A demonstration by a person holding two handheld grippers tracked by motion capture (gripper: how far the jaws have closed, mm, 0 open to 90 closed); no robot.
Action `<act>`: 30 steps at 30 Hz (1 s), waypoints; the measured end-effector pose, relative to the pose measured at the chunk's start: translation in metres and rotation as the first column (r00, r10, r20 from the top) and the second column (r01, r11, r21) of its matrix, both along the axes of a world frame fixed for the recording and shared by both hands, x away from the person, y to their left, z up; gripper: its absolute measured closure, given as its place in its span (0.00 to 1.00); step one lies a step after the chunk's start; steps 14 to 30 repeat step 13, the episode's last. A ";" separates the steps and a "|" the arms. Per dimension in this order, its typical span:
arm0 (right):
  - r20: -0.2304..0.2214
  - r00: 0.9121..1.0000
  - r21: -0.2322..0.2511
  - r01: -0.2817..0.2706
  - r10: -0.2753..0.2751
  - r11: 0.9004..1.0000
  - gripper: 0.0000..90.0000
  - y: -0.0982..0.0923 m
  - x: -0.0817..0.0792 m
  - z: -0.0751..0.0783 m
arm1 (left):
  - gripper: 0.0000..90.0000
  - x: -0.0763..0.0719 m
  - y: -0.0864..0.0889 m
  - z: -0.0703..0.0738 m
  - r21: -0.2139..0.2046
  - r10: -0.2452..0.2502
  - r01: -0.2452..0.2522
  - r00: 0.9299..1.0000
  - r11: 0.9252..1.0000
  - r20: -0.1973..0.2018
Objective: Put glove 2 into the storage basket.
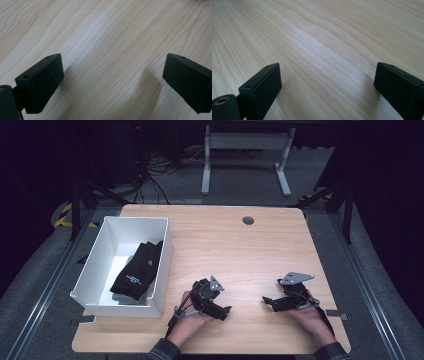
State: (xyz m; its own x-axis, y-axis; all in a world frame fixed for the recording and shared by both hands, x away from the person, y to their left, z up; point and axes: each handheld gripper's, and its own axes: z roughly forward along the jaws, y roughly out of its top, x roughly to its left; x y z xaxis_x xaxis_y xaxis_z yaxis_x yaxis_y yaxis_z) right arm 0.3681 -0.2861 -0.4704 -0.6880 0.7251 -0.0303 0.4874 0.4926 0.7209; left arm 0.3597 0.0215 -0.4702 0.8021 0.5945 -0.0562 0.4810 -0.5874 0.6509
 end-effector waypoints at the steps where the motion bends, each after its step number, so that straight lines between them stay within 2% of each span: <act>1: 0.000 1.000 0.000 -0.001 0.001 1.000 0.09 0.000 0.000 0.000 | 0.02 0.000 0.000 -0.001 0.007 -0.009 0.009 1.000 1.000 0.012; 4: 0.000 1.000 0.000 -0.002 0.002 1.000 0.09 0.000 0.000 0.000 | 0.00 -0.002 -0.001 -0.004 0.011 -0.027 0.026 0.999 1.000 0.038; 6: 0.000 1.000 0.000 -0.002 0.002 1.000 0.09 0.000 0.000 0.000 | 0.00 -0.003 0.001 -0.006 -0.013 -0.036 0.037 0.998 0.999 0.054; 30: 0.000 1.000 0.000 -0.002 0.002 1.000 0.09 0.000 0.000 0.000 | 0.00 -0.003 0.001 -0.007 -0.014 -0.044 0.044 0.997 0.999 0.056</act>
